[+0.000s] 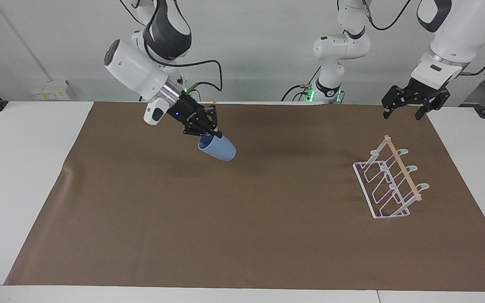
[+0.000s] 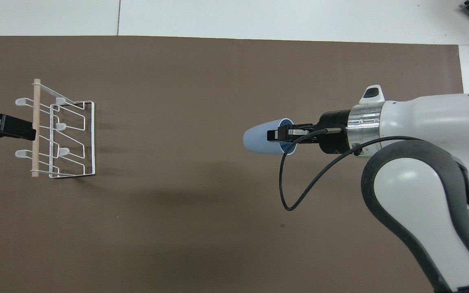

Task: Hang cup on cup holder
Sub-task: 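Lift the blue cup with the right gripper and tilt it toward the rack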

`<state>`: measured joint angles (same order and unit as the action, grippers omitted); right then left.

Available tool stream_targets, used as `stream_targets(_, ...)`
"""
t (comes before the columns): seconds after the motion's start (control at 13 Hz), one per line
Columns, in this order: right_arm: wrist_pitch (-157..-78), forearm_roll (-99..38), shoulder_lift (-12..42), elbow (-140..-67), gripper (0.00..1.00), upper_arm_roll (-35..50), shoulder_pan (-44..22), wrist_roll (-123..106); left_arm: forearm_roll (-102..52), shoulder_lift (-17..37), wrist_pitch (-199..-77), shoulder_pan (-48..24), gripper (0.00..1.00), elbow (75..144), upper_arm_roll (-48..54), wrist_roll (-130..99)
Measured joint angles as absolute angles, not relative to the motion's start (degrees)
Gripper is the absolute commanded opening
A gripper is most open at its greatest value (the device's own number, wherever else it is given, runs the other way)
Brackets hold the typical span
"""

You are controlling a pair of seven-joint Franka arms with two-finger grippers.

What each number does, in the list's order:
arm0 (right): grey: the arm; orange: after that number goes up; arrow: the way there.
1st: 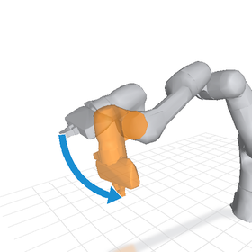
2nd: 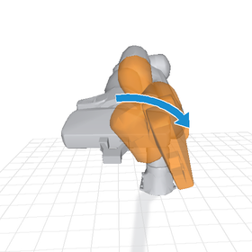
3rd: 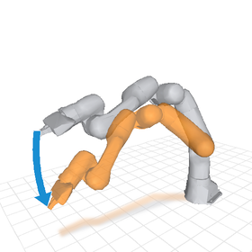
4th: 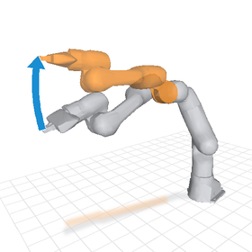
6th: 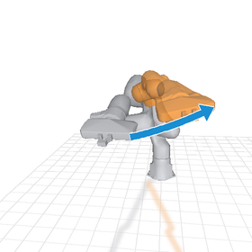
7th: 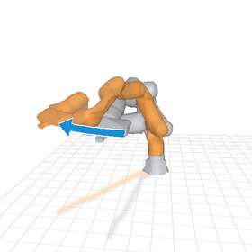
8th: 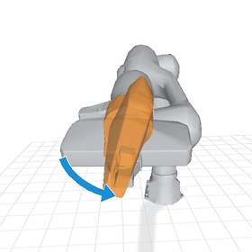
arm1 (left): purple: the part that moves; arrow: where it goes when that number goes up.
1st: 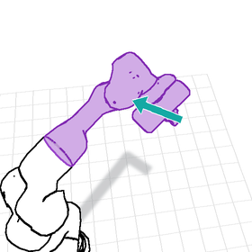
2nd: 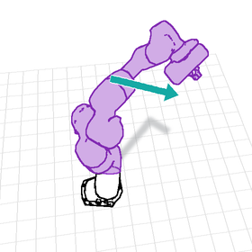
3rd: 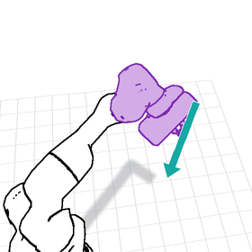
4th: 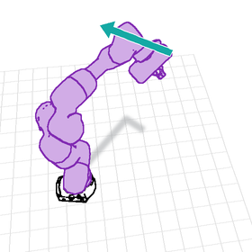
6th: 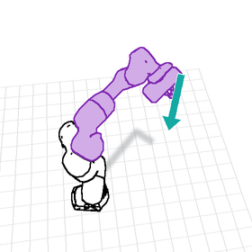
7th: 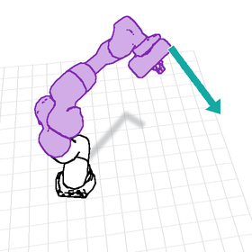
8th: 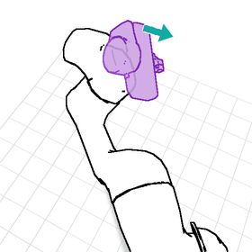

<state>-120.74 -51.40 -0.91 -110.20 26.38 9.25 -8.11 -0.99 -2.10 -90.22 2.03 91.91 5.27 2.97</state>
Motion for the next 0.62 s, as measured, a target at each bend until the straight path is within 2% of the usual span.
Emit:
stream_targets(0.23, -124.8, -63.1, -0.9, -108.1, 0.00, 32.1, 9.3, -8.7, -3.1, -2.2, -90.2, 1.9, 1.00, 92.6, 5.7, -2.9)
stream_targets(0.62, -140.6, -75.8, -0.9, -107.4, 0.00, 44.1, 9.2, -8.8, -18.2, -2.3, -90.3, 2.1, 1.00, 93.0, 5.4, -26.8)
